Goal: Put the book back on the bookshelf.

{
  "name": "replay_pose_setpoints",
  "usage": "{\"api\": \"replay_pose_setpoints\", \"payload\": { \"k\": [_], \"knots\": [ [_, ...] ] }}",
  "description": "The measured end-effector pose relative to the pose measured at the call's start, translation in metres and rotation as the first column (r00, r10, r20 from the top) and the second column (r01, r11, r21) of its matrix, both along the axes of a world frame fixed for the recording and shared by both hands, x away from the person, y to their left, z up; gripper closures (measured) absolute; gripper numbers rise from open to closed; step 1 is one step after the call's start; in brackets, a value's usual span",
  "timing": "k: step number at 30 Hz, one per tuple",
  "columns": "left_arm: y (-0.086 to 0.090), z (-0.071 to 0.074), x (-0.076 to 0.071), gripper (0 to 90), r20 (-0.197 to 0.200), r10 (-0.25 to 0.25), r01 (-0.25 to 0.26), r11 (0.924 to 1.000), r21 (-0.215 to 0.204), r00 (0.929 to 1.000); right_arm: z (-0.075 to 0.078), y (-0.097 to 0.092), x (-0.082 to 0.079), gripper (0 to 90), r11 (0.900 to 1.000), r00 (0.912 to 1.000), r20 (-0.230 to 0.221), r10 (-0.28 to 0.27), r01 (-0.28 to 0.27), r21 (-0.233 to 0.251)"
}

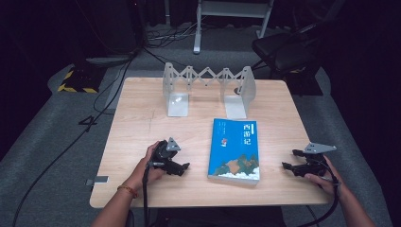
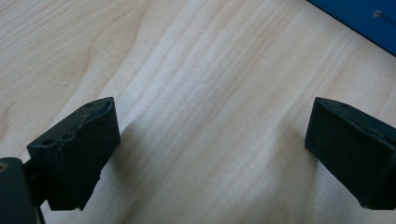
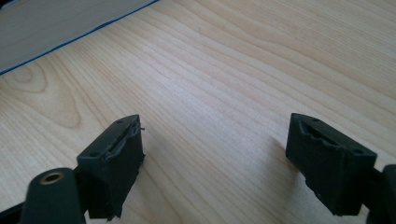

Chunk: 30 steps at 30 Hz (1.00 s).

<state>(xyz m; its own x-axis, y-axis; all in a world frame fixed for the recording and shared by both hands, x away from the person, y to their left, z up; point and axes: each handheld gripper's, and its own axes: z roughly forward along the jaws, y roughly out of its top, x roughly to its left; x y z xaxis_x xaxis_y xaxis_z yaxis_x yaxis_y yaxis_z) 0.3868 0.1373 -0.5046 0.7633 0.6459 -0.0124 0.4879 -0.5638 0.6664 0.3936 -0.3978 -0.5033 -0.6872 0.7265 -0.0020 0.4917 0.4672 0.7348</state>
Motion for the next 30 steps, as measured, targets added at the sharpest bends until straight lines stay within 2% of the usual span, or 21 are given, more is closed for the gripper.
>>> {"api": "replay_pose_setpoints", "payload": {
  "k": [3, 5, 6, 8, 13, 15, 17, 21, 23, 26, 28, 30],
  "knots": [
    [0.0, 0.0, -0.004, 3.7, -0.003, -0.007, 0.007, 1.0, -0.005, 1.0, 0.0, 0.001, 0.003, 18.3, 0.9999, 0.9999, 0.003, 0.012, -0.012, 0.0],
    [0.002, 0.0, -0.007, 3.6, -0.001, -0.045, 0.045, 0.999, -0.002, 0.999, 0.0, 0.002, 0.004, 18.1, 0.9998, 0.9998, 0.004, 0.019, -0.019, 0.0],
    [0.002, 0.0, -0.009, 3.6, -0.002, -0.049, 0.049, 0.9988, -0.005, 0.9988, 0.001, 0.002, 0.006, 18.3, 0.9996, 0.9996, -0.009, 0.025, -0.025, -0.009],
    [0.002, 0.0, -0.012, 3.5, -0.002, -0.046, 0.046, 0.9989, -0.005, 0.9989, 0.005, 0.005, 0.007, 18.3, 0.9983, 0.9982, -0.043, 0.041, -0.043, -0.039],
    [0.001, 0.0, -0.016, 3.4, 0.001, -0.019, 0.019, 0.9998, -0.002, 0.9998, 0.007, 0.011, 0.008, 17.3, 0.9944, 0.9948, -0.057, 0.085, -0.088, -0.059],
    [0.001, 0.0, -0.017, 3.4, -0.001, -0.02, 0.02, 0.9998, -0.002, 0.9998, 0.008, 0.015, 0.01, 18.1, 0.9878, 0.988, -0.075, 0.135, -0.14, -0.068],
    [0.001, 0.0, -0.017, 3.4, -0.001, -0.017, 0.017, 0.9998, -0.003, 0.9999, 0.01, 0.022, 0.013, 23.4, 0.9823, 0.9826, -0.081, 0.167, -0.173, -0.071],
    [-0.001, 0.0, -0.017, 2.3, -0.003, -0.014, 0.014, 0.9999, 0.002, 0.9999, 0.011, 0.044, 0.021, 23.9, 0.9698, 0.9691, -0.091, 0.229, -0.235, -0.064],
    [-0.002, -0.001, -0.016, 1.5, -0.002, -0.013, 0.013, 0.9999, 0.003, 0.9999, 0.012, 0.053, 0.025, 25.2, 0.9661, 0.9672, -0.088, 0.238, -0.245, -0.08],
    [-0.006, -0.001, -0.016, 1.4, -0.005, -0.023, 0.023, 0.9997, 0.0, 0.9997, 0.016, 0.066, 0.028, 25.8, 0.9608, 0.9617, -0.084, 0.261, -0.267, -0.074],
    [-0.007, 0.0, -0.015, 1.0, -0.006, -0.03, 0.03, 0.9995, 0.004, 0.9995, 0.016, 0.073, 0.029, 25.9, 0.9514, 0.9519, -0.088, 0.294, -0.3, -0.069],
    [-0.008, 0.0, -0.015, 0.7, -0.005, -0.027, 0.027, 0.9996, 0.005, 0.9996, 0.015, 0.084, 0.027, 26.0, 0.9427, 0.9469, -0.082, 0.311, -0.318, -0.1]
  ]
}}
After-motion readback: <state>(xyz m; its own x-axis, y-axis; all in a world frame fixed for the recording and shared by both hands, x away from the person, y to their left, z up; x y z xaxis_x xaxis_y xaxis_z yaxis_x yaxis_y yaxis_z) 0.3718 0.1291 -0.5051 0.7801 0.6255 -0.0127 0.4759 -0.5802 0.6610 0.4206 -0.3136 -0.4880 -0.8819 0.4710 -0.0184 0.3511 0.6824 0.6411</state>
